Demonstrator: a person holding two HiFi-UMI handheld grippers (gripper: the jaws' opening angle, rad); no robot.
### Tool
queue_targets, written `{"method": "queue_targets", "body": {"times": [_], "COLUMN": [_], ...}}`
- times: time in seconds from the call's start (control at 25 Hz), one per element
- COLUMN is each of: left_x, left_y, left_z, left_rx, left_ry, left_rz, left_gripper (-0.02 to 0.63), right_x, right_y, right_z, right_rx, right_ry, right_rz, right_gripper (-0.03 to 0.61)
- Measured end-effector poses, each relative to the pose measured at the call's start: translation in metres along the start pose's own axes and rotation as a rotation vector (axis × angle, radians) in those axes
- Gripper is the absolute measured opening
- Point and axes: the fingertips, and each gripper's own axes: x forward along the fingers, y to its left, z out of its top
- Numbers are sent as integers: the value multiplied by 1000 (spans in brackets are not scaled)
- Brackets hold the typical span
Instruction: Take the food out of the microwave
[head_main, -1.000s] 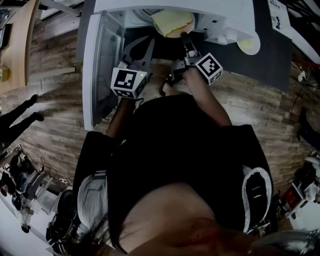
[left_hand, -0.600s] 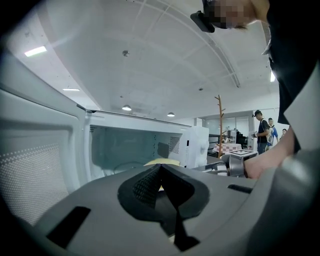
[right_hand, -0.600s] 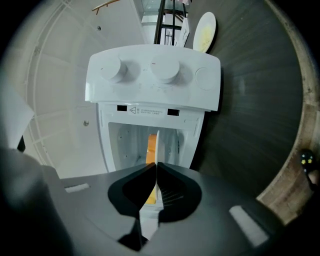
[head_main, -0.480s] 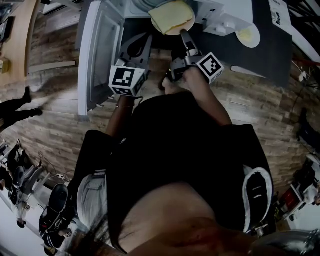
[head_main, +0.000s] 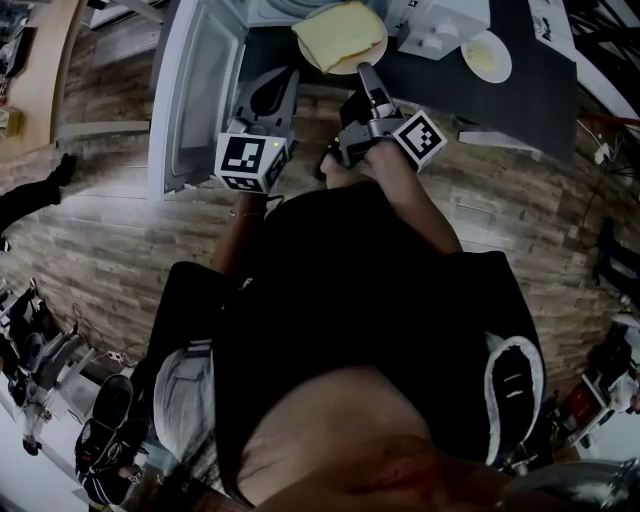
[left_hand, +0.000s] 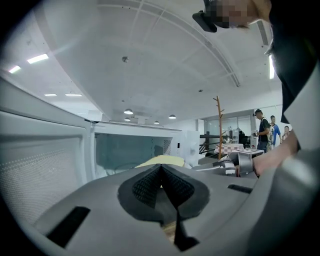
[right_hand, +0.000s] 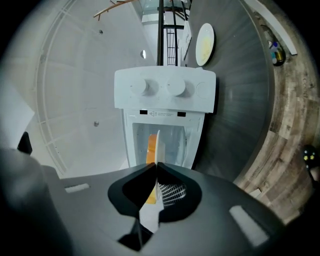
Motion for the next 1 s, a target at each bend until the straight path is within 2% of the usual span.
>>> {"method": "queue_targets", "body": {"times": [0.44,1.0], "left_x": [-24,-24], "left_y": [-33,-78], "left_z": [-6,-7], "left_rx": [-20,-20], "left_ry": [-1,9], "left_rz": [-14,-105], "left_gripper": [8,8], "right_x": [-43,-109], "right_y": [15,27], "right_z": [-8,13], "right_rx": [0,8], "right_ry": [5,-95], "right_rz": [30,40], "right_gripper": [5,5]}}
